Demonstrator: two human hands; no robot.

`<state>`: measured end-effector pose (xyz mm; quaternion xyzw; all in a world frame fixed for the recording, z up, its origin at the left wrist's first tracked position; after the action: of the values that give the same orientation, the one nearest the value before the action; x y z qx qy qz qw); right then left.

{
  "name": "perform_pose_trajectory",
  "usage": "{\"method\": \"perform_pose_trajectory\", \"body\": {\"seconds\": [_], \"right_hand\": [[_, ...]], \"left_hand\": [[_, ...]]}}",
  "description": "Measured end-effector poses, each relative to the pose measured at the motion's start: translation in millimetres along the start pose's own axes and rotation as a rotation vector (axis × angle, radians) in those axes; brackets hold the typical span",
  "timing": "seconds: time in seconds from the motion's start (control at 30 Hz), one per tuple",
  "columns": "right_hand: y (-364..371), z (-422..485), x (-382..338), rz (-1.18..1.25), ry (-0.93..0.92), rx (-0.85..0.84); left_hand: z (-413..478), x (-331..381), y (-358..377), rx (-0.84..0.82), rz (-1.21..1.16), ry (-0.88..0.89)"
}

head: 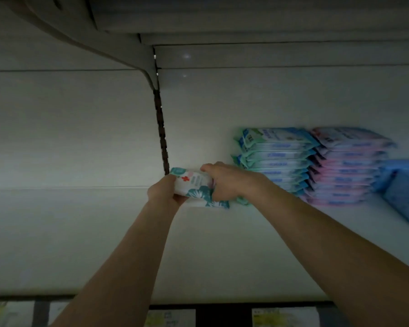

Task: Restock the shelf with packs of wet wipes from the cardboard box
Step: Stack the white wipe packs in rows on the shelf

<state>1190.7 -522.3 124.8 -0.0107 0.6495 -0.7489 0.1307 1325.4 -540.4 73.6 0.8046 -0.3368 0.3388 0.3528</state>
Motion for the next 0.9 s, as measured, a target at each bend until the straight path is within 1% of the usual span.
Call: {"method": "perform_pose_trajectory", "body": {"seconds": [0.07,0.17,0.23,0.3,0.37,0.5,0.63,0.77,0.9], "right_hand": [[3,-4,7,0.003,0.043,-0.022],[7,-9,13,0.031,0.082,-0.006],[8,-11,14,0.084,0.102,0.033],[6,-13,16,0.129,0.123,0.110],[2,-14,17,0.129,0.134,0.170],[0,-17,22,0.165,0.177,0.200],[2,-17,25,0.192,0.191,0.193],[2,-17,27,0.212,0.216,0.199],[6,-16,25,0.184,0.203,0.192]], "left_hand": [[1,0,7,-0.019,0.019,-0.005],[4,-2,14,-0.043,0.049,-0.045],[3,-4,17,-0.058,0.073,-0.074],[0,-7,19,-0.084,0.104,-0.085],[-3,-7,21,-0.102,0.153,-0.085],[-6,-2,24,-0.124,0.255,-0.078],[3,4,23,-0.110,0.392,0.001],[11,11,19,-0.079,0.560,0.126],[17,14,22,-0.069,0.647,0.225]]}}
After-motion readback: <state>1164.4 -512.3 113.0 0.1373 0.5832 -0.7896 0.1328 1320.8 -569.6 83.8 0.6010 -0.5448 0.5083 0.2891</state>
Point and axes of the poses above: each hand's wrist, its own z-axis towards the middle knuckle, its own y-axis out of the palm, x = y × z, the point moved 4 cm from there along z, towards the middle knuckle, and after that the axes turned 14 degrees about x, right-handed, at the moved point
